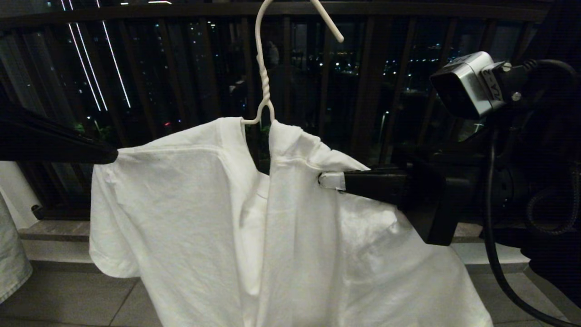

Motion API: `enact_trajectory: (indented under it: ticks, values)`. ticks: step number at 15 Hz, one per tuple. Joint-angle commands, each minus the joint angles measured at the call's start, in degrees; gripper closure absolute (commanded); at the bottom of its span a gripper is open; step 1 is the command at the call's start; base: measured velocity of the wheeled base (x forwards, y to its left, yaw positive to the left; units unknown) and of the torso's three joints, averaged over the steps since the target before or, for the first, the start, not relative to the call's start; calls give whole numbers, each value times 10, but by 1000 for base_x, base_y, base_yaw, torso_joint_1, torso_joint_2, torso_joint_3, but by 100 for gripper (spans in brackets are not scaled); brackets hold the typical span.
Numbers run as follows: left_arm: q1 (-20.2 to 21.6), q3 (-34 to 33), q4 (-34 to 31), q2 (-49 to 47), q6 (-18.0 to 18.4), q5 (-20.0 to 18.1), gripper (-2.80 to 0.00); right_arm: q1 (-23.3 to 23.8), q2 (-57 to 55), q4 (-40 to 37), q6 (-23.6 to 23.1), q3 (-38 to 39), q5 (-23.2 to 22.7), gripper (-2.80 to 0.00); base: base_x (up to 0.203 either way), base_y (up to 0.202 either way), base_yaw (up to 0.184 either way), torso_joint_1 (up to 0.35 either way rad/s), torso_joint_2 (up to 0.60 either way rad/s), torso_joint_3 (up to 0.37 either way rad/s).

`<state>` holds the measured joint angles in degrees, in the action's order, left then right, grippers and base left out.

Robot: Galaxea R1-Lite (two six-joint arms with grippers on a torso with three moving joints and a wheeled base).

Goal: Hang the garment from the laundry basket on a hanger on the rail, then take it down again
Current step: Hang the clothes rack on the clothesline

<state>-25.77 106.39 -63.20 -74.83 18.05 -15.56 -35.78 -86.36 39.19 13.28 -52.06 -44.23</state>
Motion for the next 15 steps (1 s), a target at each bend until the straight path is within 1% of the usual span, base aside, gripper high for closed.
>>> enact_trajectory:
  ticks: [1,3,5,6,7,8,10,13,15]
  values:
    - [19,2,-3,-14,29,-29,0,13,-1,3,1,5,-22,0,0,0,0,0,0,0]
    - [20,2,-15,-15,56,-49,0,19,-2,3,1,6,-36,0,0,0,0,0,0,0]
    - [20,1,-25,-16,86,-65,0,19,-1,3,1,7,-38,0,0,0,0,0,0,0]
    - [20,0,-24,-19,92,-68,0,19,-1,3,2,7,-38,0,0,0,0,0,0,0]
    - [20,1,-24,-21,102,-68,-111,19,0,3,2,8,-38,0,0,0,0,0,0,0]
    - [21,1,-24,-22,112,-68,-280,19,1,3,2,9,-39,0,0,0,0,0,0,0]
    - [31,10,-20,-27,146,-67,-280,19,5,3,2,10,-45,0,0,0,0,0,0,0]
    - [62,19,-20,-44,198,-69,-280,19,8,3,1,12,-45,0,0,0,0,0,0,0]
    - [83,21,-20,-57,233,-81,-280,19,8,3,1,12,-45,0,0,0,0,0,0,0]
